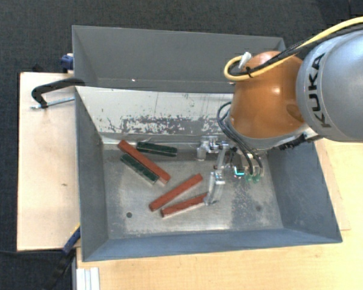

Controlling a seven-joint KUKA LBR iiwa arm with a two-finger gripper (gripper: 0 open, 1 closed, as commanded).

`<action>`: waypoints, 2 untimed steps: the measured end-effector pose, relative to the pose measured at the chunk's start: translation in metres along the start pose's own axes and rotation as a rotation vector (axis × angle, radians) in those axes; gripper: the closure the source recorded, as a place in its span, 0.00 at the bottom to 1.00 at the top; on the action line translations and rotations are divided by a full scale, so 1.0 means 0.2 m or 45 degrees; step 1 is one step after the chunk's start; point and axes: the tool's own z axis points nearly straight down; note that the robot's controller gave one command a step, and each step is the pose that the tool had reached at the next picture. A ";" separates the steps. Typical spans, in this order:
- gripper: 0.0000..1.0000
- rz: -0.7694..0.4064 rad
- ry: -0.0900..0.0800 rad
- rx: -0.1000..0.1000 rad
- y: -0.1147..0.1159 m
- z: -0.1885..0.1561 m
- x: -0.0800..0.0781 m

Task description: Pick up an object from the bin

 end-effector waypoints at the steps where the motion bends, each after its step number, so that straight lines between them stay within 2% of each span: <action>1: 0.00 0.000 -0.002 0.000 0.00 0.00 0.00; 2: 0.00 0.019 -0.006 -0.001 0.02 0.32 -0.03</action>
Offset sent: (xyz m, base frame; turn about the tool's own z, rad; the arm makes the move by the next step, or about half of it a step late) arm 0.0073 0.0085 -0.1186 0.0313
